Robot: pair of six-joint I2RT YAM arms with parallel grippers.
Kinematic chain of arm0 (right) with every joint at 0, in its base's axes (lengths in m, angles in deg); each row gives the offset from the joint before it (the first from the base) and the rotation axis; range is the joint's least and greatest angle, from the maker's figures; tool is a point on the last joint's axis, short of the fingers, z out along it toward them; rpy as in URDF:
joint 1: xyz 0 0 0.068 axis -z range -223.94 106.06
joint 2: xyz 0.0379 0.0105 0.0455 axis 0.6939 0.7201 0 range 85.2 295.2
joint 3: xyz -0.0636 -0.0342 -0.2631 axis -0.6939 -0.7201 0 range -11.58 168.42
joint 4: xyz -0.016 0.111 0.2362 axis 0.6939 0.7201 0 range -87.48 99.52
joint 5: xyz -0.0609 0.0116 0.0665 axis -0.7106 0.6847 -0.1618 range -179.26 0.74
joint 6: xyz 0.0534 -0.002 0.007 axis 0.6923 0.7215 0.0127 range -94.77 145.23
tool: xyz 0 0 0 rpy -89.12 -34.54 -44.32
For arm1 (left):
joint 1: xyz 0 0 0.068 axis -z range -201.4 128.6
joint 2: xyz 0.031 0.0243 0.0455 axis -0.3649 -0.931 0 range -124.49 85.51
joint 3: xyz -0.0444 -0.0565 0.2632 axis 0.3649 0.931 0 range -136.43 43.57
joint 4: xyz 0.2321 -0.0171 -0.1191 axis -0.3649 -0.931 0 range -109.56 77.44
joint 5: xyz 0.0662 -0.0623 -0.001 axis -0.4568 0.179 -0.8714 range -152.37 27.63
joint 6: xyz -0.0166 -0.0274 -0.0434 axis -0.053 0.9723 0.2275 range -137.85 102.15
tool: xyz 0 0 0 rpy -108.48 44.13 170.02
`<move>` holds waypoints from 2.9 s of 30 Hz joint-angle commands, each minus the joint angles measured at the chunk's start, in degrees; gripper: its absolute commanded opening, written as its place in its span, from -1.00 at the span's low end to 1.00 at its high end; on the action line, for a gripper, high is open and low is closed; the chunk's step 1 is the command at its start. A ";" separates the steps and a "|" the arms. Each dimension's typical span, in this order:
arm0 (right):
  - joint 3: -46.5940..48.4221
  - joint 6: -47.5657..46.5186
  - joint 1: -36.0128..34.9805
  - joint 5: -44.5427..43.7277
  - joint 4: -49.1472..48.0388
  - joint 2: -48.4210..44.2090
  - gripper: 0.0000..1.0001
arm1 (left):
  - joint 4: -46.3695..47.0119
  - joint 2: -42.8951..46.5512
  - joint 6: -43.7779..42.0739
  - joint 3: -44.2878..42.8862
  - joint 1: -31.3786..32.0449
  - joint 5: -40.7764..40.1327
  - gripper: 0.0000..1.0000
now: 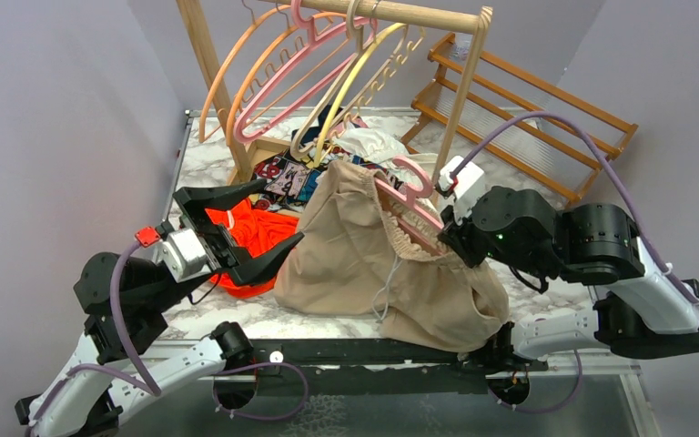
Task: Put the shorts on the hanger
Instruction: Place the hanger at the clothesline.
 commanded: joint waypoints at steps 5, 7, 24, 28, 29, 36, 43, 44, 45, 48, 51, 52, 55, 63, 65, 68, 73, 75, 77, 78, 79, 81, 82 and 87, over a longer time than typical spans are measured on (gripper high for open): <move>1.11 8.85 0.07 -12.86 0.85 -2.39 -0.99 | -0.06 4.57 2.92 6.57 0.15 -5.17 0.98; 3.65 8.96 0.04 -15.65 0.85 -1.03 -0.98 | 0.07 4.95 3.21 7.90 0.14 -5.83 0.98; 12.67 1.50 0.64 -26.64 -12.14 9.98 -0.98 | 2.14 5.36 5.41 11.41 0.17 -7.56 0.98; 5.32 4.91 3.05 -22.61 -13.65 6.87 -0.99 | 1.65 6.00 5.70 12.28 0.11 -7.57 0.98; 4.19 5.62 4.05 -21.13 -13.80 6.48 -0.99 | 1.74 6.03 5.70 12.49 0.17 -7.59 0.98; -0.72 10.14 9.24 -11.71 -17.48 5.02 -0.98 | 3.89 5.28 7.07 14.61 0.12 -6.98 0.98; -6.53 15.25 13.27 -10.16 -22.77 1.87 -0.98 | 5.31 6.10 9.00 17.55 0.14 -6.81 0.98; -6.94 16.11 13.45 -10.95 -23.24 1.45 -0.99 | 5.40 6.26 9.16 17.88 0.13 -6.86 0.98; -7.10 16.82 13.62 -12.13 -23.38 1.26 -0.99 | 5.45 6.37 9.37 18.14 0.12 -6.91 0.98; -6.70 18.86 13.69 -15.26 -23.22 1.48 -0.98 | 5.69 6.81 9.84 19.18 0.14 -7.05 0.98; -5.91 20.90 13.69 -17.42 -22.18 2.22 -0.99 | 6.10 7.15 10.05 20.19 0.13 -7.16 0.98; -5.58 21.44 13.69 -18.18 -21.84 2.42 -0.99 | 6.21 7.22 10.01 20.52 0.13 -7.22 0.98; -4.76 22.13 13.69 -19.63 -21.52 2.59 -0.99 | 6.35 7.29 10.01 21.16 0.16 -7.44 0.98; -4.33 22.27 13.75 -20.92 -19.30 1.63 -0.99 | 6.66 7.67 10.10 23.28 0.13 -7.84 0.98; -3.93 22.94 13.70 -20.94 -16.95 2.27 -0.99 | 6.72 7.71 10.14 23.78 0.16 -7.85 0.98; -5.16 24.87 13.71 -20.77 -13.39 3.02 -0.98 | 7.03 7.92 10.33 24.65 0.12 -7.72 0.98; -6.88 26.17 13.71 -22.69 -12.29 1.89 -0.98 | 7.27 8.49 10.58 25.90 0.12 -7.85 0.98; -5.81 25.75 13.69 -23.69 -12.88 2.32 -0.98 | 7.28 8.59 10.55 26.26 0.13 -7.88 0.98; -3.98 24.55 13.69 -24.11 -14.40 3.21 -0.98 | 7.44 8.50 10.54 26.41 0.11 -7.88 0.98; -3.16 23.66 13.75 -24.05 -15.89 3.73 -0.98 | 7.61 8.43 10.60 26.41 0.12 -7.88 0.98; -2.48 22.40 13.70 -23.92 -17.74 4.12 -0.99 | 7.68 8.33 10.62 26.41 0.12 -7.85 0.98; -1.42 19.26 13.69 -23.46 -21.93 4.76 -0.98 | 7.92 8.24 10.75 26.35 0.17 -7.78 0.98; -0.82 17.82 13.69 -23.34 -23.65 5.26 -0.98 | 7.87 8.30 10.84 26.33 0.15 -7.71 0.98; 1.53 11.14 13.70 -22.31 -31.78 7.25 -0.98 | 7.86 8.77 11.06 26.33 0.12 -7.86 0.98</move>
